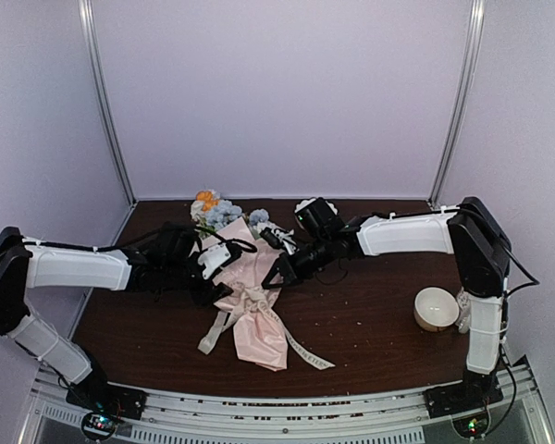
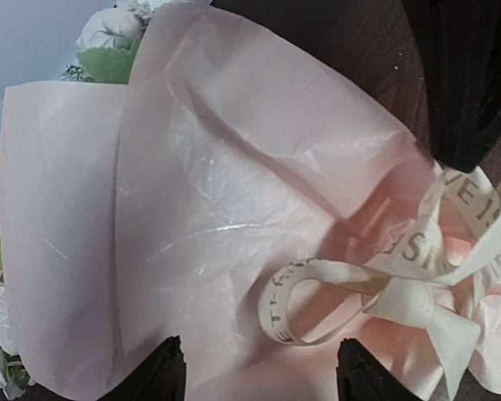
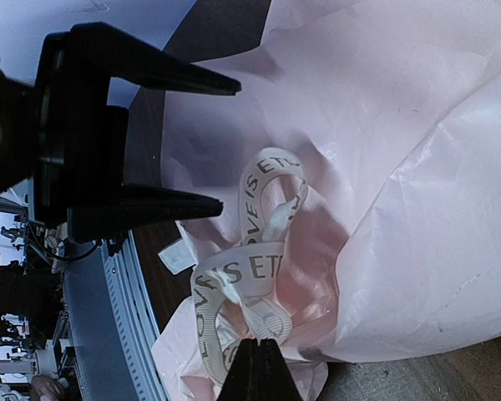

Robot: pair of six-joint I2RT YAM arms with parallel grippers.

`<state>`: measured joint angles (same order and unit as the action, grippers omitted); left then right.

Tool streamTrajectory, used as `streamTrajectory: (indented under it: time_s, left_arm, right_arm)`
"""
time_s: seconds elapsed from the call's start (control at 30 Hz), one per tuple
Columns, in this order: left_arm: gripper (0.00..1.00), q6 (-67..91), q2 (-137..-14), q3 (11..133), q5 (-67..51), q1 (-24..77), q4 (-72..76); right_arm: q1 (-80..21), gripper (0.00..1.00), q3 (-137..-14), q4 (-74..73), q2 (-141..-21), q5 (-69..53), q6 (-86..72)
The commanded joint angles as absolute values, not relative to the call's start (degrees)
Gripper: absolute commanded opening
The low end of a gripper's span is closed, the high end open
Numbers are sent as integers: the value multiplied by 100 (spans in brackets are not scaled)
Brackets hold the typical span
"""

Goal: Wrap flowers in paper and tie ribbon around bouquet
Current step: Tie the ribbon around the folded bouquet.

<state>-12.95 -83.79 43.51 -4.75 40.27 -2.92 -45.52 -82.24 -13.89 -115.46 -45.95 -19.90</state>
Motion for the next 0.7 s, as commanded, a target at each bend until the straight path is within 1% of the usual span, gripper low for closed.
streamTrajectory:
  time_s: [0.0, 0.17, 0.23, 0.33, 0.37, 0.43, 0.53, 0.6, 0.67]
  left_arm:
    - [66, -1353, -8786, 4873, -1359, 3757, -563]
    - [75, -1637, -9313, 5245, -2320, 3718, -936]
    - [76, -1746, -9463, 5357, -2529, 3714, -1092]
    - [74, -1741, -9629, 5428, -2279, 3709, -1087]
    - [71, -1748, -9659, 5491, -2177, 3713, -1101]
    - [63, -1760, -9685, 5566, -1967, 3711, -1133]
    - [55, -1757, -9632, 5551, -1729, 3700, -1020]
    - [44, -1739, -9588, 5502, -1718, 3698, -906]
    - [27, -1734, -9568, 5458, -1822, 3697, -856]
  right_arm:
    - [-4601, 0, -8204, -1457, -11315, -4509, -1917]
    - [-4598, 0, -8229, -1500, -11314, -4501, -1894]
    - [-4598, 0, -8235, -1535, -11318, -4489, -1867]
    - [-4601, 0, -8264, -1562, -11335, -4495, -1855]
    - [-4598, 0, -8276, -1572, -11347, -4498, -1851]
    - [-4597, 0, -8310, -1607, -11366, -4499, -1846]
    - [-4597, 0, -8332, -1625, -11369, -4501, -1830]
    - [-4597, 0, -8340, -1641, -11356, -4492, -1821]
    - [-4597, 0, -8341, -1665, -11347, -4487, -1803]
